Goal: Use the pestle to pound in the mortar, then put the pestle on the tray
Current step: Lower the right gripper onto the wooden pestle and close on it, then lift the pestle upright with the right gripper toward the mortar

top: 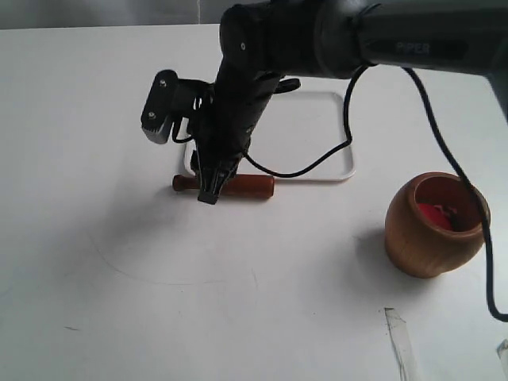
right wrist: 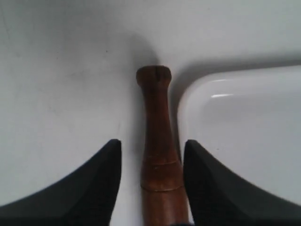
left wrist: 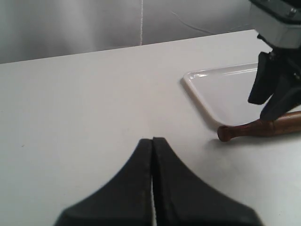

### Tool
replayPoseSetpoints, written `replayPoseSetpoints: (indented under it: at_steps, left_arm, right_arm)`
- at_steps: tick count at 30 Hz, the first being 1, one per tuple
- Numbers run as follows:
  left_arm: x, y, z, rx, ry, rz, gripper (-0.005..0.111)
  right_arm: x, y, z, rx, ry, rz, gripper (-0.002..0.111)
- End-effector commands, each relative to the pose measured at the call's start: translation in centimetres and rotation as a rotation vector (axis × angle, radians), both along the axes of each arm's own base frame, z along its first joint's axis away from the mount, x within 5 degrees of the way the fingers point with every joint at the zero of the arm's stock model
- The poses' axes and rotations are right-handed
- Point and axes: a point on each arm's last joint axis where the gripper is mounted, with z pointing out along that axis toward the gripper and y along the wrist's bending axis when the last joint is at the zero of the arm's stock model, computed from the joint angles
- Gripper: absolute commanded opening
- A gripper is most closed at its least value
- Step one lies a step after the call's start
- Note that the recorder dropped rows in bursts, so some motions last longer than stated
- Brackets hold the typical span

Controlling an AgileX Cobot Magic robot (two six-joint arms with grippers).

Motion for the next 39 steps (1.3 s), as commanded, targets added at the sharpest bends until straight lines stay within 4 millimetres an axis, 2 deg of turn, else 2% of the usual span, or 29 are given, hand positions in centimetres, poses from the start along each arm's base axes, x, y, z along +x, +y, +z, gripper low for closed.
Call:
replayPoseSetpoints:
  at_steps: [1, 9, 16, 19, 27, 32, 37, 39]
  left_arm:
    - [0.0, -0.1, 0.0, -0.015, -0.004, -0.006, 0.000]
    - [0.0, -0.1, 0.0, -0.015, -0.004, -0.006, 0.000]
    - [0.0, -0.1, 0.0, -0.015, -0.004, -0.006, 0.000]
    - [0.0, -0.1, 0.0, -0.015, -0.004, -0.006, 0.000]
    - [0.0, -0.1, 0.0, -0.015, -0.004, -0.006, 0.000]
    - [0.0, -0.1, 0.0, -0.015, -0.004, -0.006, 0.000]
    - [0.0, -0.1, 0.0, -0.015, -0.004, -0.006, 0.000]
    - [0.0, -0.1, 0.0, -0.015, -0.004, -0.006, 0.000]
  right_arm:
    - [-0.5, 0.7, -1.7, -0.033, 0.005, 0.054, 0.051]
    - [-1.7, 2.6, -3.3, -0.024, -0.099, 0.162, 0.051]
    - [-1.7, 2.7, -4.6, -0.042, -0.071, 0.148, 0.051]
    - [-1.9, 2.6, -4.7, -0.048, -0.051, 0.145, 0.047]
    - [-2.3, 2.0, -4.9, -0.113, -0.006, 0.168, 0.024]
    - [-2.7, 1.3, -5.1, -0.224, -0.010, 0.227, 0.022]
    - [-3.4, 1.8, -5.1, -0.271, -0.076, 0.217, 0.021]
    - [-3.8, 2.0, -5.1, -0.286, -0.090, 0.239, 0.016]
